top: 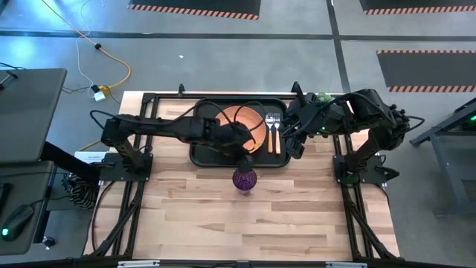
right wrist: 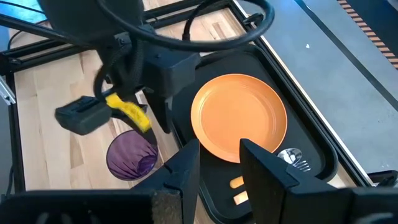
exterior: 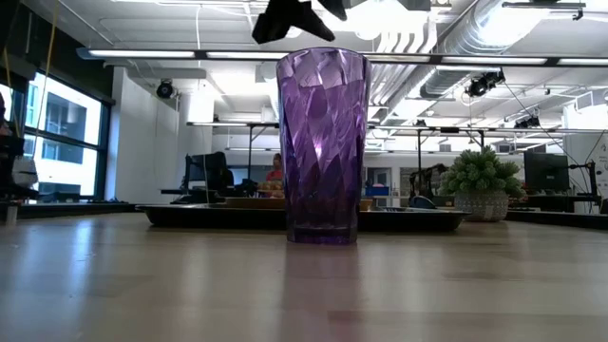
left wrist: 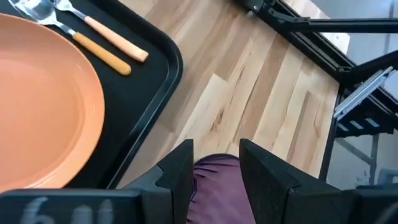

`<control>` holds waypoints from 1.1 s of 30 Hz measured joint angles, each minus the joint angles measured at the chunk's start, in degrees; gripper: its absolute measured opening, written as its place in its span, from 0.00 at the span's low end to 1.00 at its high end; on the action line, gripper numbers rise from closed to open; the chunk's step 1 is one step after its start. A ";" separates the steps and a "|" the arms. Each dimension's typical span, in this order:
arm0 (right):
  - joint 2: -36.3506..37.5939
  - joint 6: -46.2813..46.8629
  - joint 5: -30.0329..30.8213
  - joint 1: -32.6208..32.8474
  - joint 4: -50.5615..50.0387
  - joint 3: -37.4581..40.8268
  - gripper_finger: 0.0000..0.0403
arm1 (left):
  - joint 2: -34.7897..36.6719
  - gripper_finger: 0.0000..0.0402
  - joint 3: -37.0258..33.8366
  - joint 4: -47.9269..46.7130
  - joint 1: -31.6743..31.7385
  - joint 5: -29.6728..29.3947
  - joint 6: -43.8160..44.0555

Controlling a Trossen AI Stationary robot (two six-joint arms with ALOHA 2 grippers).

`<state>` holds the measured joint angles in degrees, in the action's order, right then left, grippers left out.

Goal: Pick and place plate/cup/fork/spoon on tray
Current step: Put the purple glass on the black serving tray to the top left of the orange plate

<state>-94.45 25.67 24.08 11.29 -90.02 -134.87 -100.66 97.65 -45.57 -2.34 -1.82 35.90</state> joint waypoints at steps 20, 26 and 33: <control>0.02 -0.07 -0.01 0.00 0.00 0.00 0.26 | -4.58 0.29 -0.09 -9.83 -3.14 0.02 -3.12; 0.02 -0.04 -0.02 -0.02 0.00 0.00 0.26 | -6.16 0.29 -0.11 -10.29 -3.38 0.26 -3.03; 0.02 -0.04 -0.02 -0.01 0.00 0.00 0.26 | -6.34 0.29 -0.07 -10.36 -3.36 -0.26 -3.04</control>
<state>-94.43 25.64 24.05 11.28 -90.02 -134.87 -107.00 97.58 -55.93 -5.69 -2.08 32.86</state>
